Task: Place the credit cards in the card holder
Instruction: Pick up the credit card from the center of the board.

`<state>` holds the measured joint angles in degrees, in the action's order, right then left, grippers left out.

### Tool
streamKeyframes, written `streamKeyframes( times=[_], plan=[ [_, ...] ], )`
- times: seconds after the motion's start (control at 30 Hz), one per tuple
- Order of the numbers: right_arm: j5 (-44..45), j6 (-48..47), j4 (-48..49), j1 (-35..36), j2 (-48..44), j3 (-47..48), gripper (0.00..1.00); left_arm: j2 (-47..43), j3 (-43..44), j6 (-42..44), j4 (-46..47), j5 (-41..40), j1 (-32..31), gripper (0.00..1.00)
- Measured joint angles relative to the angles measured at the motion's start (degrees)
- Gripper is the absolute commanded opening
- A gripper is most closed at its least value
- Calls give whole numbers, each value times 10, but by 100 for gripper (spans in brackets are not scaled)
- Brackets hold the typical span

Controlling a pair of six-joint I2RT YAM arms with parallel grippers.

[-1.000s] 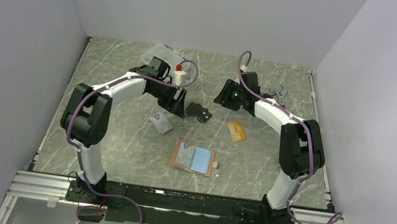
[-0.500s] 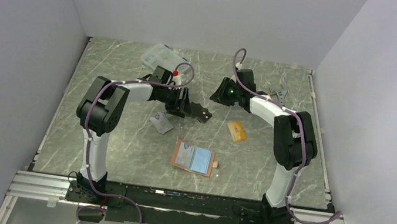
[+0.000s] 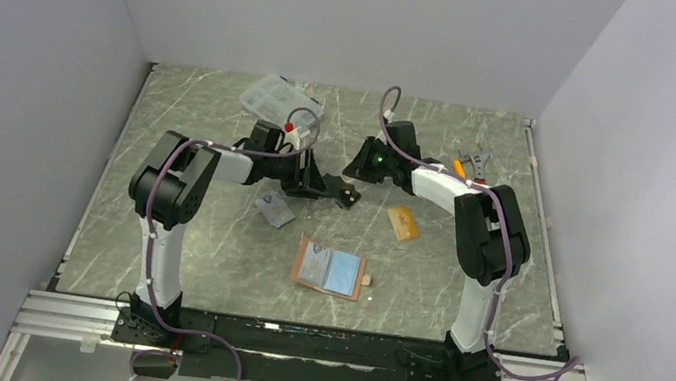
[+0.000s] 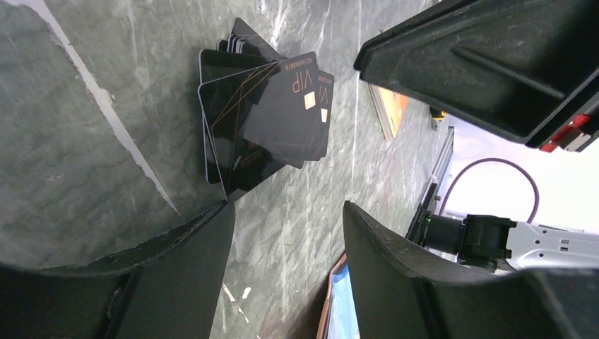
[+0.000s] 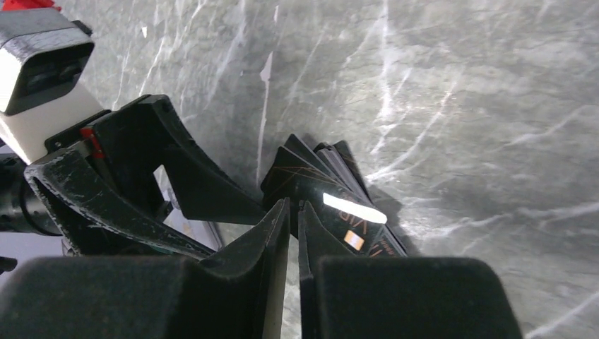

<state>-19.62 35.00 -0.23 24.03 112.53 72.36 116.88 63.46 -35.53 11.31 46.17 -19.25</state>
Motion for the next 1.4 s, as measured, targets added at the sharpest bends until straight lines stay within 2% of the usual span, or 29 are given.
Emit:
streamKeyframes(
  times=[0.73, 1.2, 1.4],
  plan=[
    [12, -1, 1, 24, 21, -24, 8, -4, -50, -48, 100, 5, 2, 63],
    [14, 6, 3, 47, 26, -27, 5, -13, -73, -58, 123, 3, 2, 62],
    [13, 12, 3, 68, 27, -28, 4, -14, -80, -62, 135, 0, 3, 59]
  ],
)
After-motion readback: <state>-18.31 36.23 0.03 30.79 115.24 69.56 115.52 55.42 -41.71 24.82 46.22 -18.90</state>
